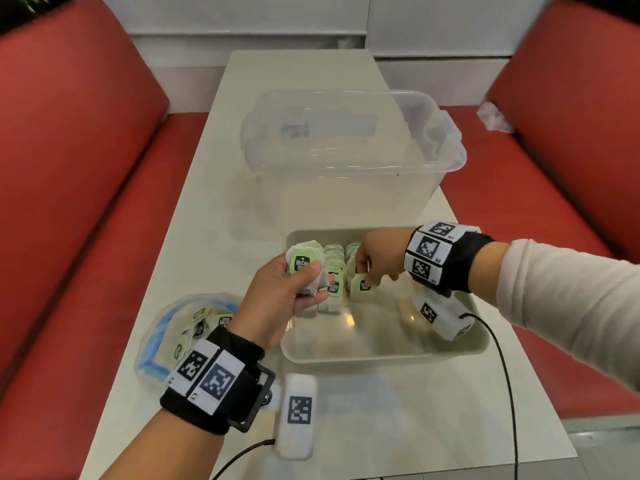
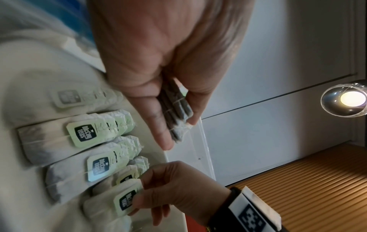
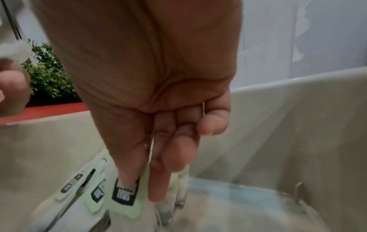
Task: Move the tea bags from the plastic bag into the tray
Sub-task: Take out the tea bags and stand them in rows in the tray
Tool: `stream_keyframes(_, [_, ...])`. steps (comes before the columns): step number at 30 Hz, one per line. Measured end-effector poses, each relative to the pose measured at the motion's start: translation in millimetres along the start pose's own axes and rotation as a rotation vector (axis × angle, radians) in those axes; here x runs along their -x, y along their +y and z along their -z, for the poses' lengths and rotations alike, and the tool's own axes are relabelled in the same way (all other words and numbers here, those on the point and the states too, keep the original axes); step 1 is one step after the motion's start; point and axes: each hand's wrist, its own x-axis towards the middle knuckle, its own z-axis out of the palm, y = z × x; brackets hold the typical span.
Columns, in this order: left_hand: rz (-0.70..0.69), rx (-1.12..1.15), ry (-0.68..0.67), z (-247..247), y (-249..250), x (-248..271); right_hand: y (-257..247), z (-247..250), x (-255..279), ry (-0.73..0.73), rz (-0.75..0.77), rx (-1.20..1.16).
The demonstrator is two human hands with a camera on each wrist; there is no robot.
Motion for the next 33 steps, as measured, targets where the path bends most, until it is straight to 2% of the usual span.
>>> stream_keyframes(6, [-0.005,0.003,-0.011,2,-1,-1,-5,2,-7,0.076,-0.036,0.144])
stream_keyframes(13, [-0.005,0.011,-0.029,3,-2,-2,-5,1,-4,0.117,-0.055,0.100])
stream_keyframes(18, [-0.005,0.014,-0.029,3,-2,-3,0,8,6,0.224,-0.074,0.087])
stream_keyframes(21, [-0.003,0.036,-0.020,3,-1,-3,0,14,18,0.343,0.012,-0.023])
stream_keyframes(23, [-0.003,0.053,-0.027,2,2,-3,-6,19,30,0.406,0.120,-0.194])
stream_keyframes(25, [-0.006,0.041,-0.049,0,5,-2,-16,23,41,0.414,0.229,-0.421])
stream_keyframes(27, [-0.010,0.018,-0.069,-2,7,-1,-24,24,48,0.399,0.296,-0.553])
stream_keyframes(33, [-0.026,-0.038,-0.083,-7,7,0,-28,21,53,0.427,0.292,-0.577])
